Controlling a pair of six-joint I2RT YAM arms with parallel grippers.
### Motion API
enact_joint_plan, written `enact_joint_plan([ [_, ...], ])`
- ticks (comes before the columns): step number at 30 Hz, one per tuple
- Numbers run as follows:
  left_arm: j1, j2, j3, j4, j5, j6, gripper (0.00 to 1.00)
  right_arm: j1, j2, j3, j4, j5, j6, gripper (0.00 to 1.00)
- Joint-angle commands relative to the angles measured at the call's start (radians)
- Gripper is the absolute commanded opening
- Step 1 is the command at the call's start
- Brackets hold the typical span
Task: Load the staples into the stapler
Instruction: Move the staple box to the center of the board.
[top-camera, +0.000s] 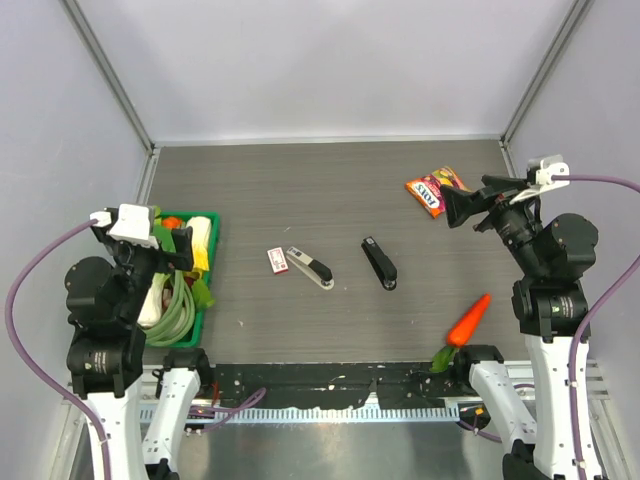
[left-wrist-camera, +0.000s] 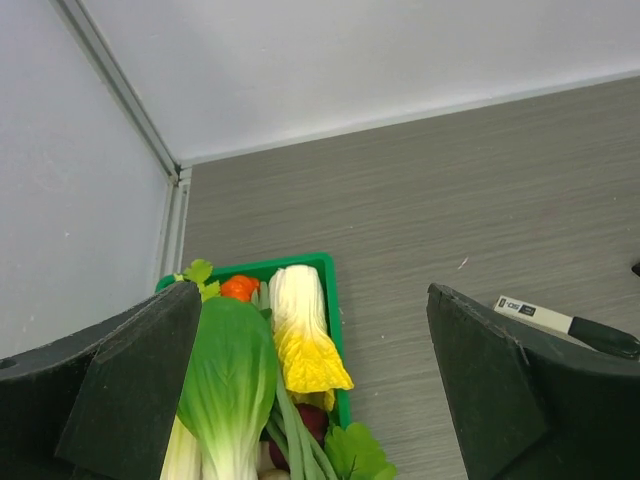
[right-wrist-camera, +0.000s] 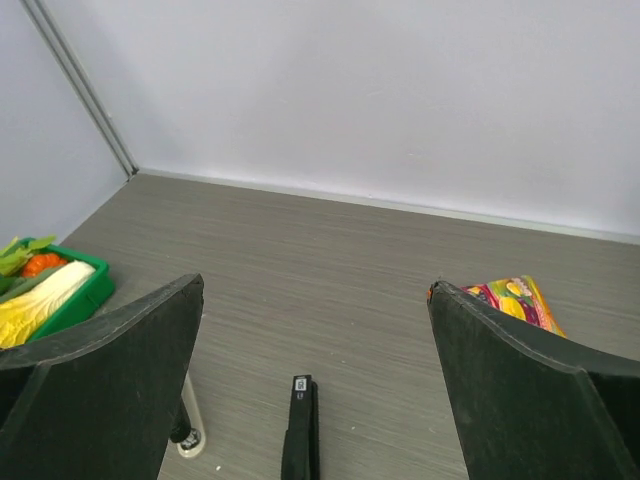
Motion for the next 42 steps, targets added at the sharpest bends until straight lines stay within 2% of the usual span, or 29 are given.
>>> enact_joint_plan([
  [1,0.012,0.003,-0.020,0.029,0.037,0.000,1.00,0.002,0.003,0.018,0.071,0.041,0.081,0.99],
  [3,0.012,0.003,-0.025,0.026,0.039,0.007,1.00,0.002,0.006,0.000,0.079,0.030,0.055,1.00],
  [5,0.012,0.003,-0.022,0.018,0.037,0.016,1.00,0.002,0.009,-0.008,0.050,-0.014,-0.086,0.99],
  [7,0.013,0.004,-0.020,-0.006,0.042,0.049,1.00,0.002,0.014,0.006,-0.036,-0.028,-0.207,1.00],
  [11,0.012,0.010,-0.042,-0.051,0.094,0.129,1.00,0.004,0.017,0.006,-0.156,-0.092,-0.300,1.00],
  [15,0.012,0.016,-0.097,-0.056,0.157,0.149,1.00,0.005,-0.002,-0.072,-0.147,-0.215,-0.312,1.00],
  [17,0.012,0.024,-0.111,-0.060,0.188,0.158,1.00,0.010,-0.002,-0.104,-0.135,-0.224,-0.307,1.00],
  [20,0.012,0.050,-0.143,-0.054,0.208,0.177,1.00,0.016,0.014,-0.133,-0.118,-0.214,-0.303,1.00],
  [24,0.010,0.194,-0.155,-0.048,0.198,0.206,1.00,0.024,0.066,-0.124,-0.127,-0.188,-0.312,0.99],
  [28,-0.002,0.323,-0.142,-0.005,0.212,0.221,1.00,0.142,0.138,-0.124,-0.122,-0.061,-0.342,0.98],
  [30,-0.028,0.363,-0.128,0.032,0.223,0.233,1.00,0.192,0.173,-0.135,-0.107,-0.004,-0.358,0.98],
  [33,-0.123,0.449,-0.100,0.081,0.176,0.250,1.00,0.248,0.227,-0.140,-0.101,0.061,-0.384,0.98],
  [34,-0.190,0.505,-0.091,0.090,0.150,0.261,1.00,0.261,0.238,-0.140,-0.101,0.067,-0.389,0.98],
  [38,-0.387,0.662,-0.059,0.139,-0.060,0.344,1.00,0.272,0.287,-0.138,-0.110,0.086,-0.399,0.98],
  [40,-0.475,0.725,-0.060,0.155,-0.081,0.481,1.00,0.272,0.299,-0.140,-0.109,0.087,-0.399,0.98],
  [42,-0.509,0.794,-0.083,0.182,-0.065,0.610,1.00,0.272,0.307,-0.141,-0.110,0.092,-0.399,0.98],
])
